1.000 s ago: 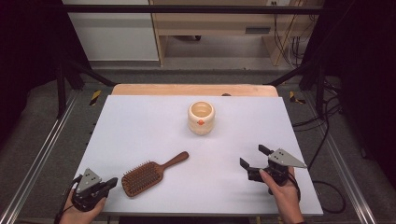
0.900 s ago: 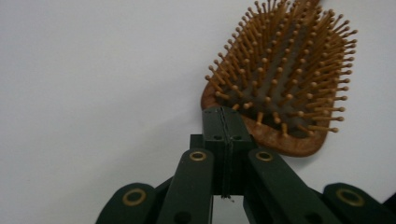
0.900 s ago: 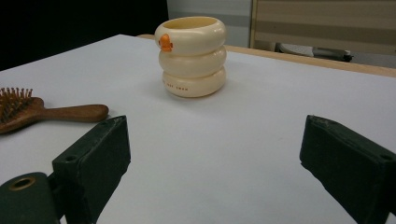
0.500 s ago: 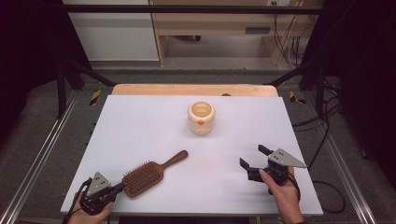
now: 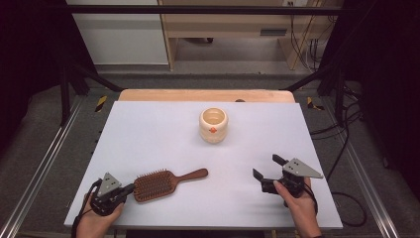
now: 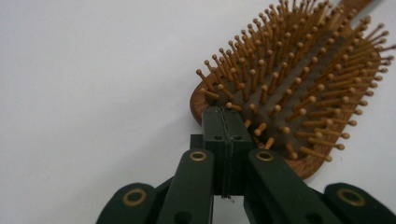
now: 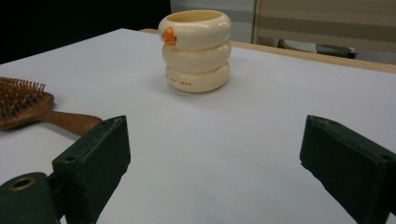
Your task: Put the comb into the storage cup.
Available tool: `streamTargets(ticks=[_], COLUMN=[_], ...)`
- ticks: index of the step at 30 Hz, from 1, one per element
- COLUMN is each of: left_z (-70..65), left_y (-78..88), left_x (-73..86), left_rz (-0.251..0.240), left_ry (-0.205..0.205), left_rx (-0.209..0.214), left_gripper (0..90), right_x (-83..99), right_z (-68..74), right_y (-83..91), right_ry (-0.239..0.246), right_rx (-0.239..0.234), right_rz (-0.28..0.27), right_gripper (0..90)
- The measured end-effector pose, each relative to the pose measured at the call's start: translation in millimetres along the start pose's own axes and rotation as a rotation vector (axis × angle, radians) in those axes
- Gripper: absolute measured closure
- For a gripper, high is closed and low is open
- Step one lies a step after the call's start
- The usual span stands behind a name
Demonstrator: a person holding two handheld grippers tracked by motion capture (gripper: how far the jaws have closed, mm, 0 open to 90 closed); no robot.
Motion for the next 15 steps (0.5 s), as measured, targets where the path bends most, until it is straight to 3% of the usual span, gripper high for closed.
streamTargets(ticks=[6,15], left_z=[2.5,-11.6], left_y=[-11.2,-32.6], left_x=[-9.0,-26.0], left_rz=[-0.010,-0.016], left_ry=[-0.002,-0.041], left_rx=[0.012,0.046], left_gripper=[89.7,89.7], right_x=[0.8,1.8], right_z=[2.8,8.1], right_y=[-1.1,-2.6], right_ry=[0.008,0.028], right_rx=[-0.008,-0.019], right_rz=[0.007,0.019], right_gripper=[8.8,8.7])
Point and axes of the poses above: each handheld gripper's, and its own axes: y roughly backward along the jaws, x roughly out of its underside, z roughly to its left, the point moved 10 cm from there along -y, roughly forward along the jaws, and after that the axes turned 2 degrees about -z, right-handed, at the moved point
